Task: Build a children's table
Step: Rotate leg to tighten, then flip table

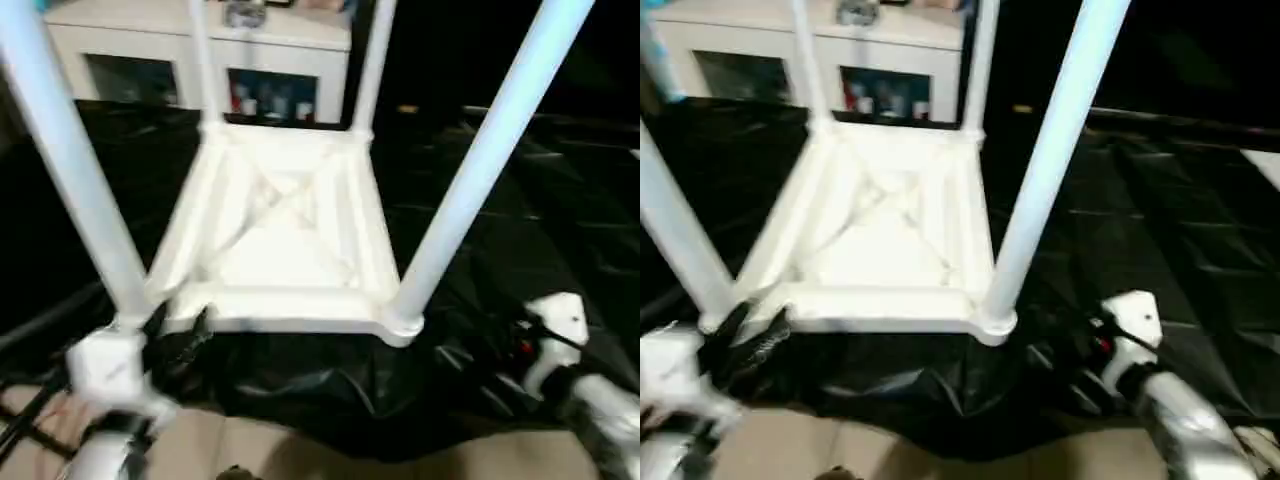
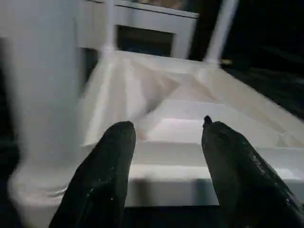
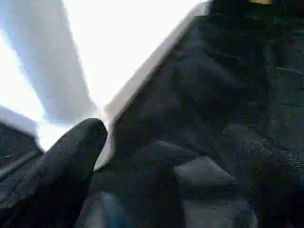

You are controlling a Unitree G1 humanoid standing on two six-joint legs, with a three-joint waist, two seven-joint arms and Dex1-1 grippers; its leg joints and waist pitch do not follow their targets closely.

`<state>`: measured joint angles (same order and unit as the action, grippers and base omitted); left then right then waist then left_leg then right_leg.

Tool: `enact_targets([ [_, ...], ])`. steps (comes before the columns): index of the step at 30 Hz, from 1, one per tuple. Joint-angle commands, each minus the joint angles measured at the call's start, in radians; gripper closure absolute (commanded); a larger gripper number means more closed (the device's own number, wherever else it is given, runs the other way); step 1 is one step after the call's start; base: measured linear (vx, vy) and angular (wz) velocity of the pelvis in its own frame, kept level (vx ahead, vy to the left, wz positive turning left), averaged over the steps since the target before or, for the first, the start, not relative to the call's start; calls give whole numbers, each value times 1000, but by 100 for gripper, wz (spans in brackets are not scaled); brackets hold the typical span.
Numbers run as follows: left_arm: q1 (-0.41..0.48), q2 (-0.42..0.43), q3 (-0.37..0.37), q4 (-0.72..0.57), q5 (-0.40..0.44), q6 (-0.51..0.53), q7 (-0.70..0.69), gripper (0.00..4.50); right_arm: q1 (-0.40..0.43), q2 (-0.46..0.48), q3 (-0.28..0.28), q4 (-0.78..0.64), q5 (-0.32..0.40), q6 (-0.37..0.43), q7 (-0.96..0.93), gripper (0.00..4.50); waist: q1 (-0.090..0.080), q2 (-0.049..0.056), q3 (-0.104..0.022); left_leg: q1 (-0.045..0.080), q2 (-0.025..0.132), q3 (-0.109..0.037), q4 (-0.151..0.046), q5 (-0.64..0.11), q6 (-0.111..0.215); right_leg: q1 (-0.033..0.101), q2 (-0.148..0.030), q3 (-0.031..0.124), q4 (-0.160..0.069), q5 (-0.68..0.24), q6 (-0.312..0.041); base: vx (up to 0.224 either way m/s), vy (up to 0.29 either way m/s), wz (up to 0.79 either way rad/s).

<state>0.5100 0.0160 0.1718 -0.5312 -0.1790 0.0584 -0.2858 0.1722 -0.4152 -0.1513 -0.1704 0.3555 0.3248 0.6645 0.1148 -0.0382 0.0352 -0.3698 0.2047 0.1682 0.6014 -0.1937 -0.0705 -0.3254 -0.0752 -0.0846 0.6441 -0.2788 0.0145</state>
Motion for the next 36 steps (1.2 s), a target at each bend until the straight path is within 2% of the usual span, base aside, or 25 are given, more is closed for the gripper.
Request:
enact_targets([
  [1,40,-24,29,-30,18,-80,33,149,34,-61,55,-87,62,65,144,0,-4,-8,-19,-9,40,-30,-99,-292,9,16,-66,51,-119,-197,-43,58,24,-13],
  [3,64,-35,34,-30,26,-110,43,136,48,-89,79,-116,82,91,193,0,-3,-4,-25,4,45,-27,-94,-281,16,9,-69,58,-121,-155,-44,65,22,-9],
  [4,91,-54,29,-30,38,-137,61,123,51,-106,93,-127,103,112,228,0,-5,-19,-28,5,45,-25,-91,-259,24,11,-67,57,-120,-119,-50,69,20,-6],
  [6,113,-81,12,-35,54,-152,96,112,45,-123,100,-117,124,123,261,0,-4,-20,-28,4,48,-26,-91,-220,33,10,-64,59,-108,-17,-58,35,10,-3],
  [8,144,-108,22,-46,40,-152,118,103,13,-128,137,-116,117,124,263,0,-2,-23,-28,9,48,-24,-90,-228,28,8,-63,61,-108,-8,-61,0,0,0],
  [9,141,-107,41,-43,31,-147,120,78,-9,-114,158,-107,107,121,257,0,-1,-39,-29,9,47,-21,-88,-217,27,8,-64,62,-108,-1,-62,0,0,0],
  [10,138,-105,48,-40,28,-148,119,72,-16,-108,164,-104,106,122,257,0,2,-33,-28,10,46,-21,-89,-215,25,6,-65,63,-106,-6,-64,0,0,0],
  [11,136,-103,53,-37,26,-149,119,70,-22,-104,168,-102,104,123,256,0,3,-35,-26,12,46,-19,-90,-228,21,2,-66,64,-110,-36,-62,0,0,0],
  [12,118,-81,73,-21,10,-135,113,68,-41,-87,180,-91,97,126,244,0,3,-45,-24,14,47,-18,-92,-241,14,1,-66,65,-114,-62,-57,0,0,0],
  [13,115,-78,76,-18,8,-134,111,57,-43,-84,182,-89,97,127,243,0,7,-38,-22,21,46,-18,-94,-266,0,-5,-65,67,-117,-93,-58,0,0,0],
  [15,54,-25,114,44,-18,-113,97,30,-78,-32,210,-51,84,122,217,0,8,-41,-20,22,45,-19,-97,-293,-15,-7,-65,67,-117,-120,-53,0,0,0],
  [16,54,-25,114,44,-18,-113,97,24,-78,-32,210,-51,84,122,217,0,6,-34,-22,25,40,-18,-97,-310,-24,-10,-61,67,-120,-131,-49,0,0,0],
  [18,-15,35,141,116,-37,-89,73,20,-114,31,251,-2,59,97,185,0,6,-23,-15,23,39,-25,-105,-352,-44,-11,-68,67,-120,-192,-51,0,0,0],
  [20,-65,72,151,163,-49,-69,56,10,-139,70,276,37,42,75,166,0,4,-25,-18,28,39,-27,-107,-381,-63,-15,-69,67,-122,-227,-53,0,0,0],
  [21,-86,86,155,182,-55,-61,50,10,-150,84,285,52,34,65,157,0,2,-21,-18,29,39,-29,-109,-401,-72,-16,-70,67,-121,-237,-61,0,0,0],
  [22,-125,112,164,217,-65,-40,41,10,-167,109,296,72,28,61,141,0,4,-21,-19,29,42,-30,-111,-406,-76,-12,-71,68,-121,-228,-65,0,0,0],
  [24,-170,135,179,256,-79,-23,36,10,-182,127,313,84,18,54,132,0,5,-16,-20,33,40,-29,-111,-417,-83,-17,-70,69,-119,-221,-77,0,0,0],
  [26,-215,161,194,296,-85,1,44,10,-192,139,331,81,15,55,132,0,9,-20,-21,35,40,-28,-110,-407,-78,-17,-71,71,-117,-200,-84,0,0,0],
  [28,-254,176,202,327,-86,20,61,10,-203,152,335,88,13,53,132,0,11,-17,-23,33,41,-26,-110,-387,-76,-14,-71,71,-111,-164,-93,0,0,0],
  [29,-274,177,209,335,-93,26,73,10,-214,165,335,99,5,48,120,0,15,-22,-26,33,41,-25,-109,-365,-72,-12,-71,71,-107,-131,-99,0,0,0],
  [30,-274,177,209,335,-93,26,73,10,-214,165,335,99,5,48,120,0,17,-19,-27,30,41,-26,-109,-343,-69,-9,-73,71,-104,-109,-106,0,0,0],
  [31,-299,184,217,346,-96,27,93,10,-235,187,339,124,-4,39,102,0,18,-25,-29,24,41,-26,-109,-310,-66,-3,-73,69,-99,-76,-107,0,0,0],
  [33,-307,188,217,346,-99,30,93,10,-247,199,342,139,-11,42,87,0,18,-19,-33,22,39,-26,-106,-273,-65,-1,-71,68,-93,-22,-109,0,0,0],
  [35,-325,184,222,346,-103,62,112,10,-269,213,362,169,-33,31,76,0,20,-12,-32,27,39,-25,-106,-286,-70,-5,-70,68,-93,-20,-113,0,0,0],
  [36,-328,182,224,345,-107,67,116,10,-271,215,365,173,-39,26,74,0,21,-15,-31,28,39,-23,-106,-300,-75,-6,-70,69,-94,-33,-116,0,0,0],
])
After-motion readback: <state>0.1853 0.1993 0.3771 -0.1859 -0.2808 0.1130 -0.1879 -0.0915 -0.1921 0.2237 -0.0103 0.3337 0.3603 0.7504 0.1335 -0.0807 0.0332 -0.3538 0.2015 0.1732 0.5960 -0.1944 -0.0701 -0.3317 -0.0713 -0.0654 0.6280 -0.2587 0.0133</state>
